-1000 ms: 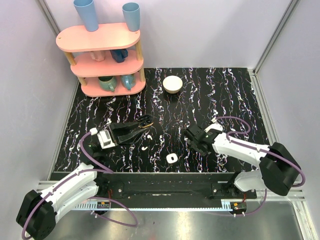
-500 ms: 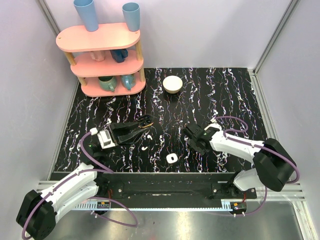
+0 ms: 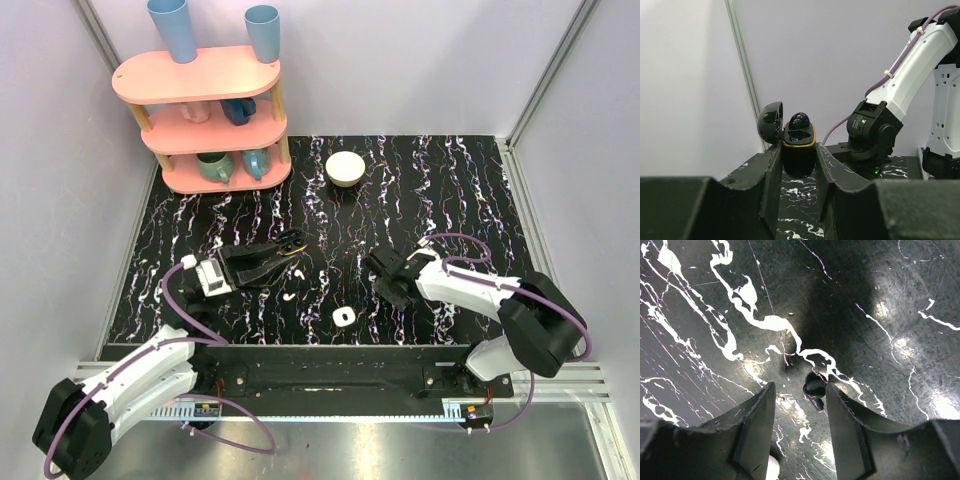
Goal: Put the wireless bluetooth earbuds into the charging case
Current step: Pick up the left earbud from the center of the board.
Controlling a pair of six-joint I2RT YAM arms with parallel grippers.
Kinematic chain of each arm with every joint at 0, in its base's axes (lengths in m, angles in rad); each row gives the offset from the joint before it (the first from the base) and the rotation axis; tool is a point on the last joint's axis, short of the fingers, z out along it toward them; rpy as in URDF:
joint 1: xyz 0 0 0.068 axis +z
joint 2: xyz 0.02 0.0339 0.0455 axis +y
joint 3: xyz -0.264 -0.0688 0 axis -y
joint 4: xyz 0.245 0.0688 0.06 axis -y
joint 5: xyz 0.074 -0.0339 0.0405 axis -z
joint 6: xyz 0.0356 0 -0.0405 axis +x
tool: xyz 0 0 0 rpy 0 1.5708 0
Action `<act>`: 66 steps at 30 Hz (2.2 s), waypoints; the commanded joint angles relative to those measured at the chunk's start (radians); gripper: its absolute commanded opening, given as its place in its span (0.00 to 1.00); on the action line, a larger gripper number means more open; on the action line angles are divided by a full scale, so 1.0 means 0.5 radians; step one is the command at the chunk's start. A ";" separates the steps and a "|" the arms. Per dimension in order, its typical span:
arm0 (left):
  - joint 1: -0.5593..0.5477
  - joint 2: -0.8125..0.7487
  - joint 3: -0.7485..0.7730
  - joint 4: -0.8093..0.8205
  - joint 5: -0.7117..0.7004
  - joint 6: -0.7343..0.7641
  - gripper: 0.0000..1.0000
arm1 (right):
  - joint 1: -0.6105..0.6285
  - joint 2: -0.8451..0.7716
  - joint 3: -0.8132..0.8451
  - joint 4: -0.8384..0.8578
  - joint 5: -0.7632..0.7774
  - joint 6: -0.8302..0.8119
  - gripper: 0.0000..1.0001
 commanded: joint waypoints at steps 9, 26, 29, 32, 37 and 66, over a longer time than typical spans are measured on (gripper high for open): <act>-0.008 0.027 0.003 0.075 -0.030 0.040 0.00 | -0.026 0.033 0.063 0.019 -0.080 0.003 0.51; -0.008 0.000 0.009 0.048 -0.033 0.044 0.00 | -0.047 0.042 0.005 -0.005 -0.127 0.193 0.48; -0.008 0.003 0.009 0.051 -0.033 0.040 0.00 | -0.053 0.045 -0.005 -0.002 -0.124 0.209 0.48; -0.008 0.009 0.009 0.054 -0.033 0.037 0.00 | -0.063 0.048 -0.005 -0.005 -0.127 0.209 0.47; -0.008 0.012 0.009 0.057 -0.036 0.034 0.00 | -0.069 0.045 0.001 -0.008 -0.124 0.209 0.46; -0.008 0.015 0.003 0.063 -0.039 0.037 0.00 | -0.072 0.109 0.002 -0.008 -0.142 0.169 0.33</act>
